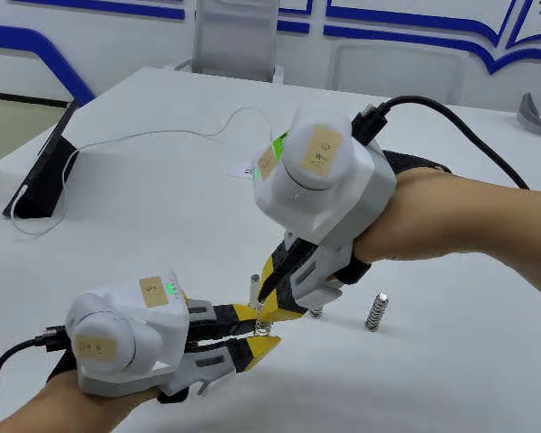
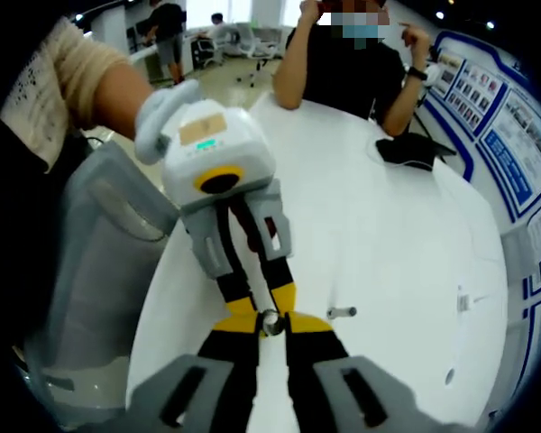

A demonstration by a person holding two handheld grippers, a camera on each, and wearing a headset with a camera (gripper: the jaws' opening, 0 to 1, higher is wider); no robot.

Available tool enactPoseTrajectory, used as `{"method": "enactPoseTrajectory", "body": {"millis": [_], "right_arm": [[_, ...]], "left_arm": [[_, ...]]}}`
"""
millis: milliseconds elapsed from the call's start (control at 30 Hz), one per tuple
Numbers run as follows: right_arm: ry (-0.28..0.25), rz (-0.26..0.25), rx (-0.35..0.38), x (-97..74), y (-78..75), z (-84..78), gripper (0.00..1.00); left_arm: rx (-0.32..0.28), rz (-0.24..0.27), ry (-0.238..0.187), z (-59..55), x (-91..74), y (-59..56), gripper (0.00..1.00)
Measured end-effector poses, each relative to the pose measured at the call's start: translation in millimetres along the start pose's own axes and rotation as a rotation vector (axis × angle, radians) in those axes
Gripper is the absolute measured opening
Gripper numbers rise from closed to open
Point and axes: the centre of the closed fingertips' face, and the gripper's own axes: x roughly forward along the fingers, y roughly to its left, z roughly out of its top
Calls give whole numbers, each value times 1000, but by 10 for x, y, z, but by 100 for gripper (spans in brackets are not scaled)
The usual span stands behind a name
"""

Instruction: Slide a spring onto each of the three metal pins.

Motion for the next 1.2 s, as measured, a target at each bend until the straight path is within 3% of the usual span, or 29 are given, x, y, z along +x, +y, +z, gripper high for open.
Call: {"method": "enactPoseTrajectory", "body": {"millis": [667,933,1200], "right_arm": [[12,8,24,94,-25,-54,12],[16,-5,38,79,-99,-70,12],[18,-29,59,52,-230,-114,12]], "left_arm": [[-13,18,-15,25,-8,40,12],[-57,39,-11,-12,-41,89,26],[-114,100,-2,-96,-144,255,40]]}}
